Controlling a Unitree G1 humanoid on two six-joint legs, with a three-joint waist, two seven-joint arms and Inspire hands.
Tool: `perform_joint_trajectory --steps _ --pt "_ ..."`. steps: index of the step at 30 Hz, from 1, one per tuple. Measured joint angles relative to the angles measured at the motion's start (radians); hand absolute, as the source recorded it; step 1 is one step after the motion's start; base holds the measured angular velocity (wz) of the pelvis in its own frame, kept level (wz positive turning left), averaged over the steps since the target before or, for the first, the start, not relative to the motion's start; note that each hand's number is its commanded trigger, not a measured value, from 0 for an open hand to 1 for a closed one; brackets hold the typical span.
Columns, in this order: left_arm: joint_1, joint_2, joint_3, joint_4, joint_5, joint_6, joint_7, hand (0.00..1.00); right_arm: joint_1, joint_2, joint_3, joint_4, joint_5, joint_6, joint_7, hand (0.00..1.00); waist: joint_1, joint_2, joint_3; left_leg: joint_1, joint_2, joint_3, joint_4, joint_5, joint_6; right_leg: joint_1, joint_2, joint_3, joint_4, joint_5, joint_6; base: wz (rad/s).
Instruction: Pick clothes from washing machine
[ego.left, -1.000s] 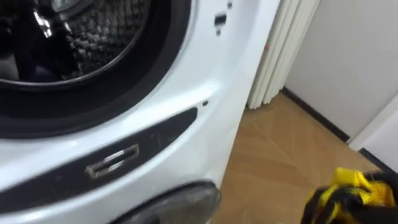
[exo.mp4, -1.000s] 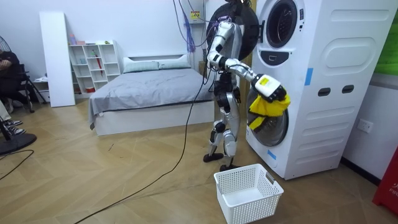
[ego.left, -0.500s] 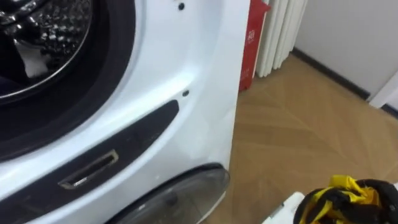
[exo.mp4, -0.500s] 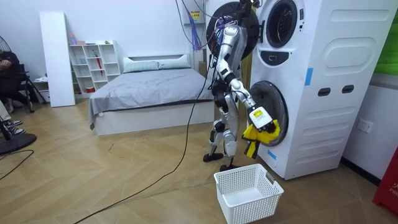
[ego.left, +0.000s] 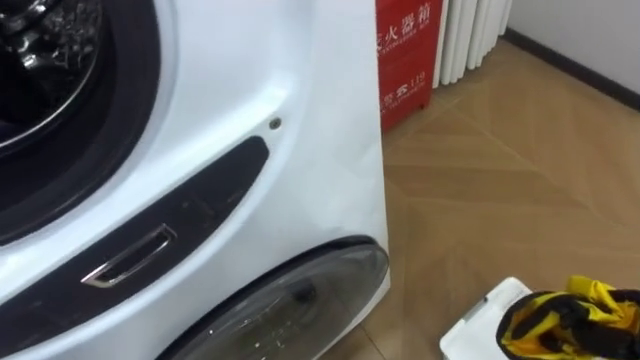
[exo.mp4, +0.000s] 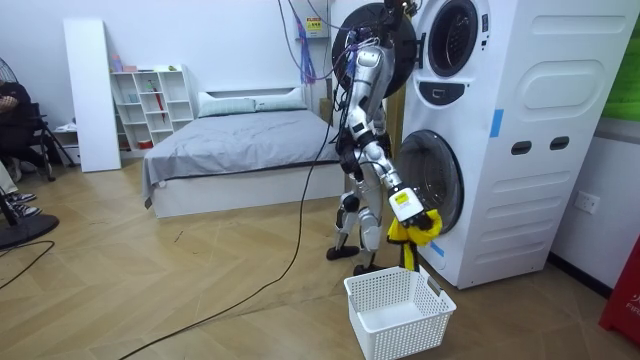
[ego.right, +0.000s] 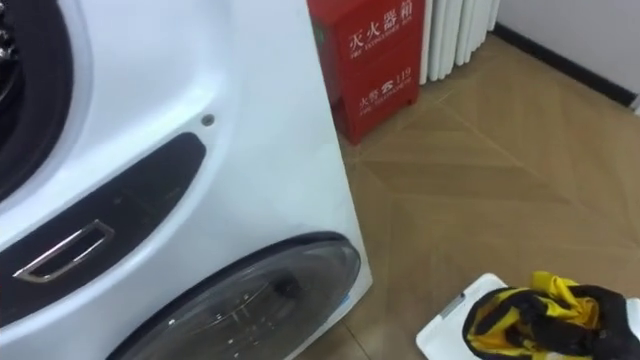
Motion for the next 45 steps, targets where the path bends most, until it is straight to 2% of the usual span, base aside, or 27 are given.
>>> perform_joint_trajectory --steps 3,6,16,18,19,36,45 --pt "-0.001 -0.002 0.000 -0.015 -0.002 -0.011 0.000 0.00 0.000 0.000 0.004 0.002 0.020 -0.005 -0.014 1.00 -0.001 0.005 -0.0007 -0.003 -0.010 -0.004 0.004 0.001 0.001 -0.020 -0.001 0.013 0.029 -0.018 0.001 0.01" --pt "0.001 -0.002 -0.017 -0.021 -0.015 -0.027 0.000 0.00 -0.004 0.000 0.005 0.002 0.033 -0.034 -0.037 1.00 -0.001 0.008 -0.0004 -0.005 -0.025 -0.045 0.006 0.006 0.008 -0.028 -0.001 0.026 0.044 -0.030 0.010 -0.05" --pt "0.002 -0.004 -0.090 -0.027 -0.052 -0.052 0.001 0.00 -0.003 -0.001 0.011 0.007 0.042 -0.066 -0.079 1.00 -0.006 0.013 -0.0002 -0.013 -0.041 -0.046 0.005 0.010 0.014 -0.053 -0.011 0.035 0.077 -0.051 0.020 -0.01" --pt "0.006 -0.004 -0.090 -0.029 -0.053 -0.052 0.001 0.00 0.000 -0.001 0.011 0.012 0.045 -0.070 -0.086 0.09 -0.006 0.013 -0.0002 -0.012 -0.041 -0.046 0.005 0.010 0.014 -0.053 -0.010 0.036 0.077 -0.051 0.019 0.00" --pt "0.011 -0.004 -0.090 -0.036 -0.064 -0.053 0.002 0.00 0.000 -0.001 0.011 0.024 0.045 -0.073 -0.091 0.00 -0.006 0.013 -0.0002 -0.012 -0.041 -0.044 0.005 0.010 0.014 -0.053 -0.010 0.037 0.077 -0.051 0.019 0.00" --pt "0.043 -0.004 -0.096 -0.067 -0.089 -0.056 0.003 0.00 0.020 -0.008 0.011 0.042 0.080 -0.073 -0.110 0.00 -0.010 0.013 0.0003 -0.009 -0.043 -0.039 0.007 0.010 0.014 -0.056 -0.011 0.040 0.092 -0.058 0.017 0.00" --pt "0.064 -0.004 -0.096 -0.066 -0.088 -0.056 -0.001 0.00 0.022 -0.009 0.001 0.042 0.083 -0.073 -0.114 0.00 -0.045 0.008 0.0029 -0.007 -0.044 -0.043 0.007 0.010 0.014 -0.053 -0.013 0.039 0.092 -0.058 0.017 0.00"
